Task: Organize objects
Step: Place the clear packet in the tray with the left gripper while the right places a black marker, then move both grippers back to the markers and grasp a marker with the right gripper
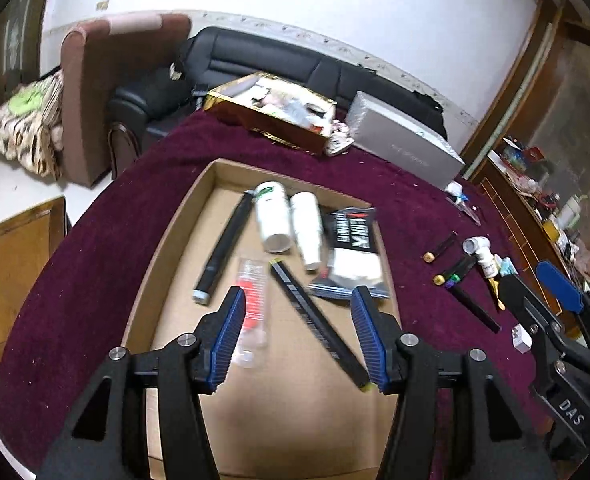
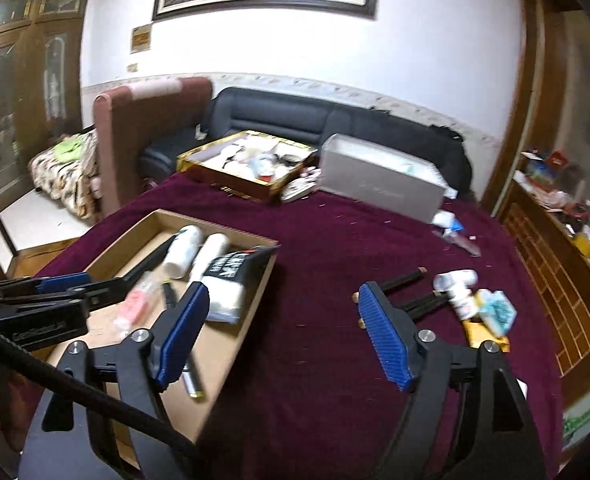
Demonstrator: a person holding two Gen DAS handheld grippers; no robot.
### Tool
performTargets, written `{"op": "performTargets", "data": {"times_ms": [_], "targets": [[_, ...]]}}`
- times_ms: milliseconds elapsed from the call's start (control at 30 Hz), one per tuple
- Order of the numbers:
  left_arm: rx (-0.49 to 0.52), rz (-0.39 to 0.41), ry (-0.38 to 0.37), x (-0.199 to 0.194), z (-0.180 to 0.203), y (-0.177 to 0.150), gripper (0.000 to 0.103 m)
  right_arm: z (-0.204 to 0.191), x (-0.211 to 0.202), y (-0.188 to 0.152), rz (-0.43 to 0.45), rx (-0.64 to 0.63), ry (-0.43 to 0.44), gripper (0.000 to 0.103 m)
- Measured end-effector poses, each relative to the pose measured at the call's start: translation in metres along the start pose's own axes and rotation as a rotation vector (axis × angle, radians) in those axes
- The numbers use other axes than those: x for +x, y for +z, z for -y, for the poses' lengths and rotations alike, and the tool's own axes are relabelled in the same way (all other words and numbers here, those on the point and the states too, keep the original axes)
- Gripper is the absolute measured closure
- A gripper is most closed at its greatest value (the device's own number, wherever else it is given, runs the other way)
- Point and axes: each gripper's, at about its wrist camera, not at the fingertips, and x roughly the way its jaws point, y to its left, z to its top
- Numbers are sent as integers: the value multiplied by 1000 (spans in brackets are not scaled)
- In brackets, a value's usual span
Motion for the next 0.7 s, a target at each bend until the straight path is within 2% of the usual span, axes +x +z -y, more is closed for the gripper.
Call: {"op": "performTargets", "data": {"times_ms": [33,467,700], "targets": [[7,3,-1,-1,5,-1,47,3,-1,-1,4,2,-11,24],[148,-45,-41,6,94,-13,47,85,-8,-26,-10,115,-106,24],[273,-104,-47,30,159,-24,47,134,5,-48,-76,171,-152,24]]}}
